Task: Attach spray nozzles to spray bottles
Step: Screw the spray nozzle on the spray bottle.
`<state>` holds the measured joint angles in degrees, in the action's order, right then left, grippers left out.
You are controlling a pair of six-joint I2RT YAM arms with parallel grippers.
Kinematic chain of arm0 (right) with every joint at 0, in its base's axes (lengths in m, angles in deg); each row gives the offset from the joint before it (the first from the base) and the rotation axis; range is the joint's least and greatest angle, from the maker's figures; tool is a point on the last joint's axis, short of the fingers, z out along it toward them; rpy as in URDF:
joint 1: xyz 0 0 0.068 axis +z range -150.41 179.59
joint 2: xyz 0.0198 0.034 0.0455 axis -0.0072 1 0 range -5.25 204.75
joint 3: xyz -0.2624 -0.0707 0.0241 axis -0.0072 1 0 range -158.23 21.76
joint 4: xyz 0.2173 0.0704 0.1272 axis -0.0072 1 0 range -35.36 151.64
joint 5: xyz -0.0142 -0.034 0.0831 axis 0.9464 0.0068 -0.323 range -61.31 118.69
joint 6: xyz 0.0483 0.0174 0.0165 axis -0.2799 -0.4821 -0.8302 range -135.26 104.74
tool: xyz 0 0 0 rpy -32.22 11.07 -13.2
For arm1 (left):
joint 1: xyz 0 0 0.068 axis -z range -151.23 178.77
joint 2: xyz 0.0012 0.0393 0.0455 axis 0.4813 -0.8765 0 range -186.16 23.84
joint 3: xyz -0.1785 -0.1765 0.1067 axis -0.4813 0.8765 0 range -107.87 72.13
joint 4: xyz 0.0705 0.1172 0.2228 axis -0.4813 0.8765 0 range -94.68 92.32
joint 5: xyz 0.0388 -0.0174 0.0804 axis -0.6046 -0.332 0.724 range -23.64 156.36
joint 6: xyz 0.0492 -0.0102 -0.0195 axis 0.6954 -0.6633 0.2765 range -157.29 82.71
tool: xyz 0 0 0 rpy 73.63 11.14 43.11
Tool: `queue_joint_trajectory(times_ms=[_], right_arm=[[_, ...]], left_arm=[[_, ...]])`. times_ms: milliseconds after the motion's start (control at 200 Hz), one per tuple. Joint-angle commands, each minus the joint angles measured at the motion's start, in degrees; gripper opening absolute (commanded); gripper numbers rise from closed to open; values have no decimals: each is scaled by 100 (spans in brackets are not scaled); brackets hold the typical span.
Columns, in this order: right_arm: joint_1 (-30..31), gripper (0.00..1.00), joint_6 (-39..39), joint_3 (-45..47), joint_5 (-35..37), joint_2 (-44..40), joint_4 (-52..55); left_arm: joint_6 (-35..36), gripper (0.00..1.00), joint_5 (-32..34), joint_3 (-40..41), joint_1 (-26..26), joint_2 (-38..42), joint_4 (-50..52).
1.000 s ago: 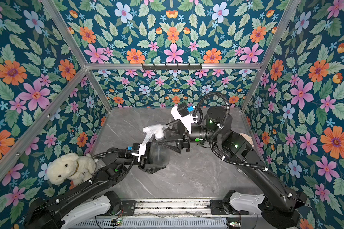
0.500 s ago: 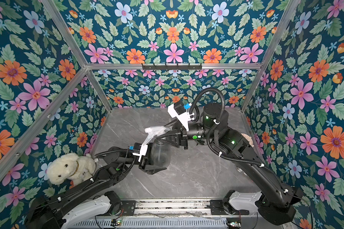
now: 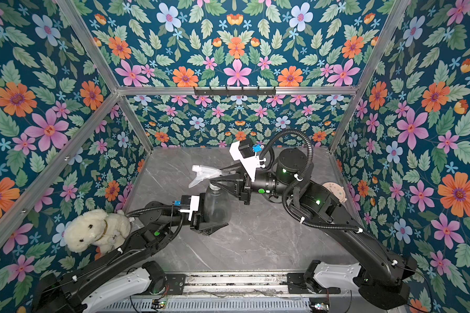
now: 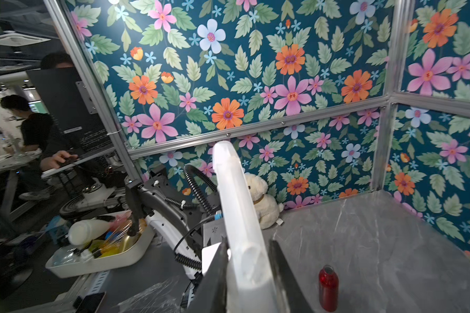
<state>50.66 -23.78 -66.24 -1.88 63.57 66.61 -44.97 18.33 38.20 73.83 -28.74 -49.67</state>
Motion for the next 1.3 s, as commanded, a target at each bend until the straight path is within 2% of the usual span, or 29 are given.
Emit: queue_joint_trajectory(times_ms=[0,165,270,410,505,685,865,1085,1295], right_arm=[[187,15,-103,210,292,63,814],[693,15,-491,541,1527,149,638],[1194,14,-648,604,2736,364,667],[1741,13,-1277,284,4433,909,1164],[2116,13,-1195,-4,5357,1415,1330],[2136,14,-874,109,5396,1332,919],[2141,36,-514,395,5235,1021,445],[2139,45,163,438,5283,396,29],[2144,56,337,972,4679,-624,-181]], left_arm=[[62,0,1188,-175,-8,35,60],[335,0,2158,-136,33,142,137],[718,0,2945,-125,171,142,261],[1263,0,4122,-126,539,-6,306],[1547,0,4693,-187,785,-166,344],[1603,0,4783,-132,838,-112,434],[1583,0,4803,-154,838,-136,586],[1472,0,4763,-184,838,-251,558],[1461,0,4696,-130,838,-191,536]])
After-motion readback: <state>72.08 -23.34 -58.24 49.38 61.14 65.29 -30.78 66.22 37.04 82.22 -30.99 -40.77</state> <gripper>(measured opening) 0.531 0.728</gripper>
